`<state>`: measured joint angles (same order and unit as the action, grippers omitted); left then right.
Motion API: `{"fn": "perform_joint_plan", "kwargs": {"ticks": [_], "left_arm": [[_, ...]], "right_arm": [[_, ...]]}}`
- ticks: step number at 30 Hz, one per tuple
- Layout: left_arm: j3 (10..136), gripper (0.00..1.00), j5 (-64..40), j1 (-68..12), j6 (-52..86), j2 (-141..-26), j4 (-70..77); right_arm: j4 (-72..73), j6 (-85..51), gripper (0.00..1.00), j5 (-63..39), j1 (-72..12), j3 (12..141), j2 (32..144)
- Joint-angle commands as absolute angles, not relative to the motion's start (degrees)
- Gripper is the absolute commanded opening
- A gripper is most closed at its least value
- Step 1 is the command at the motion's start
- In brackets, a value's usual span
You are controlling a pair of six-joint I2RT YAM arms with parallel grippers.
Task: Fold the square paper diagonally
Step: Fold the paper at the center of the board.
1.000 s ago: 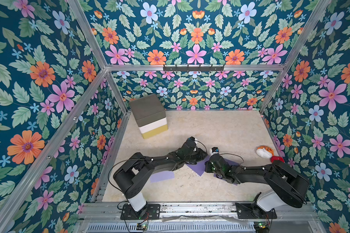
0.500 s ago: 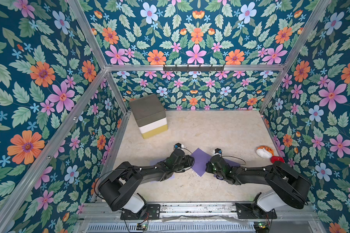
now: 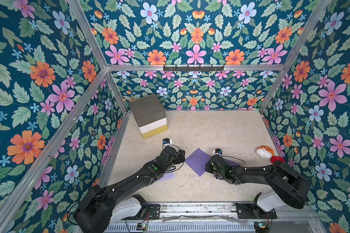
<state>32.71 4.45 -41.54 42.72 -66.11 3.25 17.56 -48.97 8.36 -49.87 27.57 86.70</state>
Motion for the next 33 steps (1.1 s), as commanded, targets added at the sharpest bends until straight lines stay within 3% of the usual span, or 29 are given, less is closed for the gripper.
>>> {"fn": "perform_joint_plan", "kwargs": {"ticks": [1,4,5,7,11,14,25,33], "left_arm": [[33.8,0.8,-10.8,-39.1,43.4,-69.5,6.5],[37.2,0.6,-21.1,-35.0,47.1,-76.4,7.4],[39.1,0.54,-20.9,-34.5,45.5,-77.9,5.1],[42.9,0.53,-16.0,-34.7,43.2,-80.4,0.2],[44.3,0.38,-17.3,-34.8,43.0,-84.7,1.5],[43.8,0.19,-19.6,-35.1,43.2,-86.9,2.3],[41.6,0.09,-21.1,-37.1,41.6,-88.5,4.8],[43.0,0.1,-18.2,-37.3,41.4,-91.5,1.3]], "right_arm": [[17.1,-49.9,0.0,8.8,-50.0,27.6,86.3],[19.2,-50.4,0.0,8.3,-50.3,27.2,86.9],[19.1,-50.2,0.0,8.0,-50.3,27.7,87.3],[18.3,-49.7,0.0,8.3,-50.3,28.8,88.0],[17.9,-50.2,0.0,9.9,-50.9,28.4,86.8],[17.7,-51.0,0.0,11.1,-51.1,27.2,85.6],[18.0,-51.8,0.0,10.7,-51.2,27.4,87.4],[17.2,-52.0,0.0,10.8,-51.3,27.5,87.5]]}}
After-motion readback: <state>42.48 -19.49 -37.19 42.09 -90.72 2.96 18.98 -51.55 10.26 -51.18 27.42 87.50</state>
